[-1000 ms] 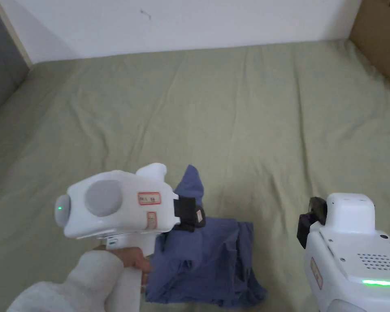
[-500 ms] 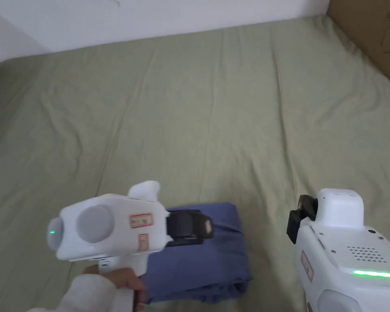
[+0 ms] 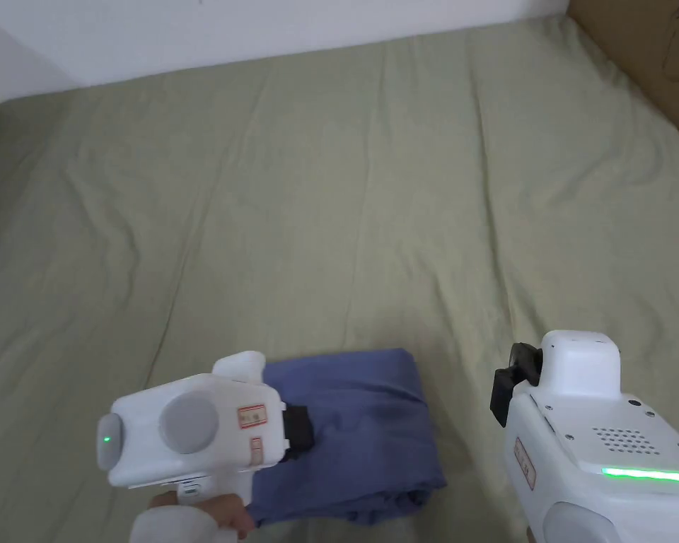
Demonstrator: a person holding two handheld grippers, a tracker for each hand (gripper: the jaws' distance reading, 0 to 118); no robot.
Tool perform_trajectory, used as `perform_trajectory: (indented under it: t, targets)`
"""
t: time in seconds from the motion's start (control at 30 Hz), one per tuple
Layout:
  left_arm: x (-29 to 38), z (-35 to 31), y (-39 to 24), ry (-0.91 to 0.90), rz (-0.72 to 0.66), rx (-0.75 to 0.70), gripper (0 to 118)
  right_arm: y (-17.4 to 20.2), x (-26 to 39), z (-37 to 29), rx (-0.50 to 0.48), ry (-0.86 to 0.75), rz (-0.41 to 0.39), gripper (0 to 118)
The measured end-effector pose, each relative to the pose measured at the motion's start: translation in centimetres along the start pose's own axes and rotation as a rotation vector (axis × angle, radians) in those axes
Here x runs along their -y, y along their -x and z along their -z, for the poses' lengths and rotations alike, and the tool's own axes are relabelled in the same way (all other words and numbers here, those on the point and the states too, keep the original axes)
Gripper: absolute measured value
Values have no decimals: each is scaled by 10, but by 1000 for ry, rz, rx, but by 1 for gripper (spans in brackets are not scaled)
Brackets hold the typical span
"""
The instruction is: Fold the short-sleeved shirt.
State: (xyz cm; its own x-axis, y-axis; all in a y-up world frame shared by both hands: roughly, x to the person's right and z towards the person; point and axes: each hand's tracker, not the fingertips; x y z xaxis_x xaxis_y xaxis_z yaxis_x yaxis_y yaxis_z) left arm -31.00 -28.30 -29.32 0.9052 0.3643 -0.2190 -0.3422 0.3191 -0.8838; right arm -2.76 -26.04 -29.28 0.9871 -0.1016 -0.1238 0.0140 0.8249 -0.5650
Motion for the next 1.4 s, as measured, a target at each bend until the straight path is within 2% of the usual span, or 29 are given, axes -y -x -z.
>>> perform_trajectory:
  t: [0.17, 0.3, 0.53, 0.63, 0.77, 0.87, 1.0, 1.1, 1.17, 1.33, 1.4]
  targets:
    - [2, 14, -45, 20, 124, 4, 2, -8, 0, 2, 15, 7, 16, 1]
    - [4, 21, -67, 25, 166, 9, 2, -13, 2, 3, 22, 17, 28, 1]
    - [18, 46, -96, 140, 254, 122, 2, -19, 2, 4, 36, 30, 49, 1]
    - [22, 47, -91, 161, 195, 162, 2, -20, -2, -2, 36, 24, 44, 1]
    - [14, 6, -72, 83, 146, 290, 2, -15, -15, -16, 10, 11, 14, 1]
    - [7, -34, -44, -24, 105, 374, 2, -5, -34, -27, -87, 13, -27, 1]
    - [4, -82, 19, -124, 11, 407, 2, 18, -58, -34, -257, 76, -55, 1]
    - [12, -99, 65, -173, -34, 360, 2, 45, -65, -25, -373, 160, -100, 1]
    - [23, -102, 86, -189, -90, 340, 2, 64, -61, -7, -428, 277, -116, 1]
    - [50, -96, 123, -194, -209, 402, 2, 101, -27, 49, -456, 555, -167, 1]
    - [57, -90, 133, -195, -260, 429, 2, 107, -10, 67, -412, 635, -176, 1]
